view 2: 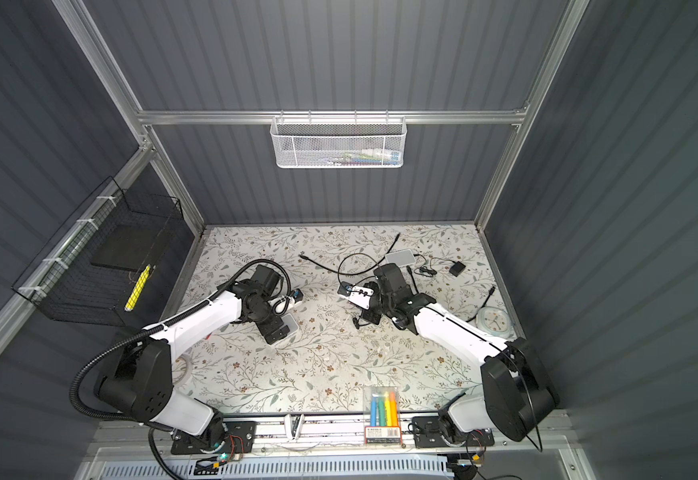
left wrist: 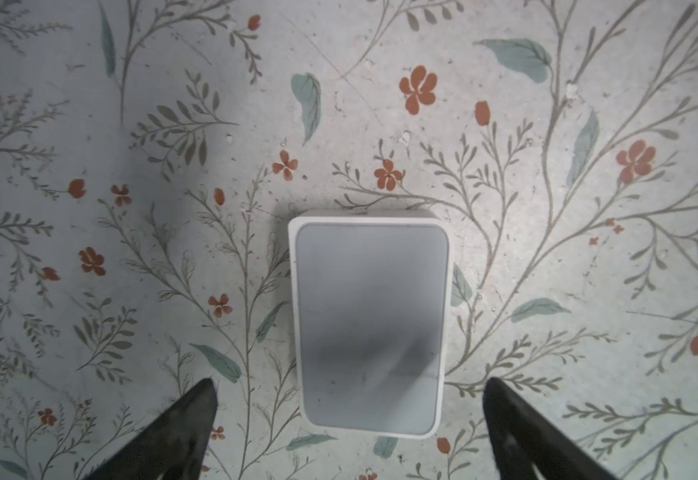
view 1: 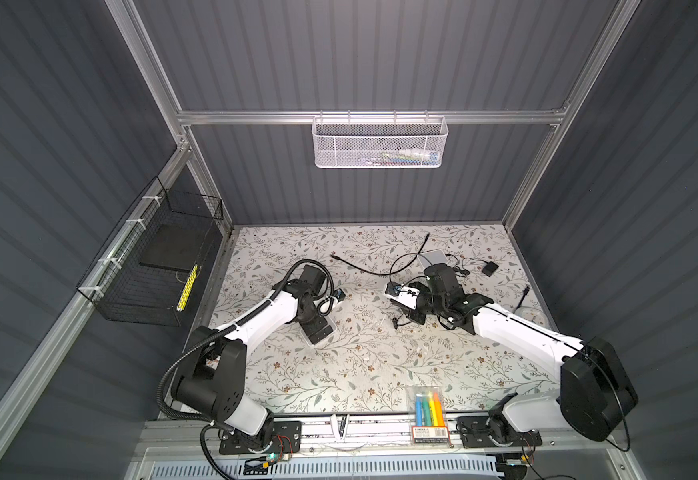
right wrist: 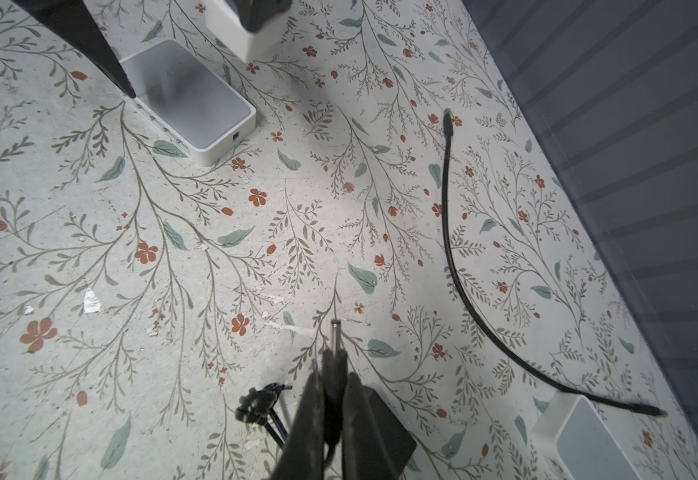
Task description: Insert the plug into the switch port
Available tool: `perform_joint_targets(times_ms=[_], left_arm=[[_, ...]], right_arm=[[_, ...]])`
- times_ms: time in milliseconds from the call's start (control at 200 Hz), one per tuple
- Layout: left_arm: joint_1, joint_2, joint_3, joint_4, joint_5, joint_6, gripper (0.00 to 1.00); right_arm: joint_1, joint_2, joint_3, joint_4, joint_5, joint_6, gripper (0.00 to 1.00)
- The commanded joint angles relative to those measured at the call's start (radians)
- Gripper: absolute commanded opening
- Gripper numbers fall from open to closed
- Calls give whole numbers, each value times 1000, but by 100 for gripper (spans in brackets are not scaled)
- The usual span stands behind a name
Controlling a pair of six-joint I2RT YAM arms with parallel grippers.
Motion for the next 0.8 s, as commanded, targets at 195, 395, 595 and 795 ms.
perform_joint_targets(times_ms=[195,395,595,795], left_arm=[[2,109,7,-1,3,80,100],[2,187,39,1,4,89,99],[4,274,93,-25,25,147,82],[1,341,158,-52,138,197,55]], right_arm=[[-17,18,2,10,-56,18,0],[-27,14,-7,6,-56,19,0],[-36,37,1,10,-69,23,0],[-42,43,2,8,-70,26,0]])
